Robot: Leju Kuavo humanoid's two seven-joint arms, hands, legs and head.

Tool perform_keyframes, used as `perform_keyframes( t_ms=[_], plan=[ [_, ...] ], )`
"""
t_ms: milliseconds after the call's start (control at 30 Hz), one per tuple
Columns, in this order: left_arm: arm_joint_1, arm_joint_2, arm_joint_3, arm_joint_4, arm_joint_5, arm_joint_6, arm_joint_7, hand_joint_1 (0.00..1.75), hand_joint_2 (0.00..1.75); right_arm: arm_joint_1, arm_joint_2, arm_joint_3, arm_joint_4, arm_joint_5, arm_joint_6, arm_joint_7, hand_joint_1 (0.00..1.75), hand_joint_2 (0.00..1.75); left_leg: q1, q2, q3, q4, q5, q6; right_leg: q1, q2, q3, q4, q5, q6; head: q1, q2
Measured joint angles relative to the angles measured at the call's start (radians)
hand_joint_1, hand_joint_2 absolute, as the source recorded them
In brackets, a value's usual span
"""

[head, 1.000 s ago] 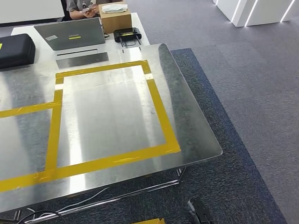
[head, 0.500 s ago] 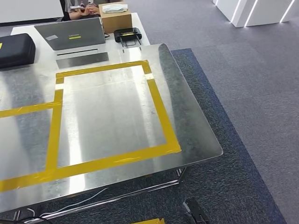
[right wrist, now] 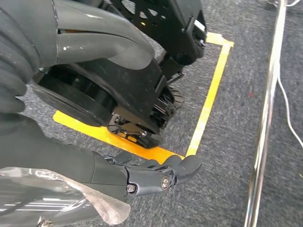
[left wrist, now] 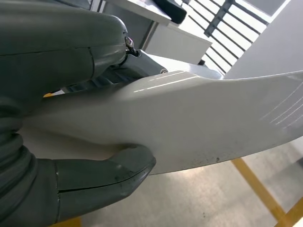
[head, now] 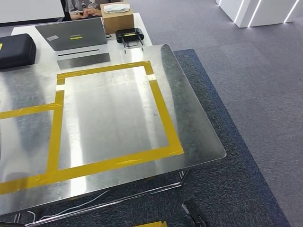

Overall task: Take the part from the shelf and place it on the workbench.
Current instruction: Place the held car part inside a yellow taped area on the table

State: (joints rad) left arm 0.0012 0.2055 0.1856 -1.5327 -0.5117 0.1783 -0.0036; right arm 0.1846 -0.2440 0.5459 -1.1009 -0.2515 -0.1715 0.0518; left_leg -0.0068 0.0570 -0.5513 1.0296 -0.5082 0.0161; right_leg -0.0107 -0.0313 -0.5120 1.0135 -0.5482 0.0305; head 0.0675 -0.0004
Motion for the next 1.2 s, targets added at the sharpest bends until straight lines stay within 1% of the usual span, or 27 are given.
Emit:
perform_keyframes(
  t_ms=[100,233,333,400,533,600,667,700,800,867,967,1100,1200],
  plan=[
    [-0.031,0.026,-0.035,0.013,-0.049,-0.054,0.032,0.0,1.75,-0.006,0.0,0.002,0.0,0.011,0.011,0.012,0.0,0.0,0.0,0.0,0.0,0.0,0.0,0.0,0.0,0.0,0.001,0.0,0.0,0.0,0.0,0.0],
    [-0.064,0.048,-0.077,0.024,-0.083,-0.101,0.052,0.0,1.75,-0.011,0.0,0.002,0.0,0.024,0.025,0.023,0.0,0.0,0.0,0.0,0.0,0.0,0.0,0.0,0.0,0.001,0.001,0.0,0.0,0.0,0.0,0.0],
    [-0.076,0.057,-0.098,0.03,-0.105,-0.111,0.066,0.0,1.75,-0.013,0.0,0.002,0.001,0.042,0.034,0.025,0.0,0.0,0.0,0.0,0.0,0.0,0.0,0.0,0.0,0.001,0.001,0.0,0.0,0.0,0.0,0.0],
    [-0.075,0.057,-0.102,0.031,-0.111,-0.083,0.062,0.0,1.75,-0.014,0.0,0.002,0.002,0.048,0.037,0.023,0.0,0.0,0.0,0.0,0.0,0.0,0.0,0.0,0.0,0.001,0.001,0.0,0.0,0.0,0.0,0.0],
    [-0.06,0.044,-0.094,0.027,-0.1,0.002,0.031,0.0,1.75,-0.009,0.0,0.0,0.009,0.05,0.04,0.011,0.0,0.0,0.0,0.0,0.0,0.0,0.0,0.0,0.0,0.0,0.001,0.0,0.0,0.0,0.0,0.0],
    [-0.055,0.036,-0.091,0.021,-0.089,0.014,0.027,0.0,0.87,-0.008,0.0,-0.001,0.009,0.05,0.04,0.012,0.0,0.0,0.0,0.0,0.0,0.0,0.0,0.0,0.0,0.0,0.001,0.0,0.0,0.0,0.0,0.0],
    [-0.047,0.022,-0.083,0.013,-0.049,0.044,-0.001,0.0,0.0,-0.005,0.0,-0.001,0.009,0.049,0.037,0.011,0.0,0.0,0.0,0.0,0.0,0.0,0.0,0.0,0.0,0.0,0.001,0.0,0.0,0.0,0.0,0.0],
    [-0.041,0.012,-0.077,0.006,-0.017,0.068,-0.03,0.0,0.0,-0.002,0.0,-0.001,0.01,0.048,0.032,0.007,0.0,0.0,0.0,0.0,0.0,0.0,0.0,0.0,0.0,0.0,0.001,0.0,0.0,0.0,0.0,0.0],
    [-0.011,-0.035,-0.062,-0.045,0.108,0.146,-0.151,0.0,0.0,0.015,0.0,-0.001,0.013,0.034,0.008,-0.005,0.0,0.0,0.0,0.0,0.0,0.0,0.0,0.0,0.0,0.0,0.001,-0.001,0.0,0.0,0.0,0.0],
    [0.018,-0.071,-0.061,-0.104,0.181,0.188,-0.229,0.0,0.0,0.029,-0.001,-0.001,0.01,0.016,-0.016,-0.006,0.0,0.0,-0.001,0.0,0.0,0.001,-0.001,0.001,-0.001,0.0,0.002,-0.002,0.0,0.001,0.0,0.0],
    [0.086,-0.124,-0.069,-0.225,0.258,0.236,-0.35,0.0,0.0,0.06,-0.01,0.001,-0.003,-0.016,-0.056,-0.009,0.0,0.0,-0.003,0.0,0.0,0.001,-0.003,0.003,-0.003,0.001,0.002,-0.004,0.0,0.002,0.0,0.0],
    [0.172,-0.175,-0.086,-0.371,0.299,0.273,-0.43,0.0,0.0,0.085,-0.024,0.008,-0.037,-0.027,-0.089,0.016,0.0,0.0,-0.005,0.0,0.0,0.002,-0.006,0.007,-0.004,0.001,0.004,-0.007,0.001,0.005,0.0,0.0],
    [0.256,-0.209,-0.091,-0.469,0.337,0.293,-0.493,0.0,0.0,0.101,-0.036,0.018,-0.071,-0.03,-0.115,0.034,0.0,0.0,-0.008,0.001,0.001,0.004,-0.009,0.012,-0.008,0.001,0.006,-0.008,0.0,0.011,-0.001,0.0]
  ],
)
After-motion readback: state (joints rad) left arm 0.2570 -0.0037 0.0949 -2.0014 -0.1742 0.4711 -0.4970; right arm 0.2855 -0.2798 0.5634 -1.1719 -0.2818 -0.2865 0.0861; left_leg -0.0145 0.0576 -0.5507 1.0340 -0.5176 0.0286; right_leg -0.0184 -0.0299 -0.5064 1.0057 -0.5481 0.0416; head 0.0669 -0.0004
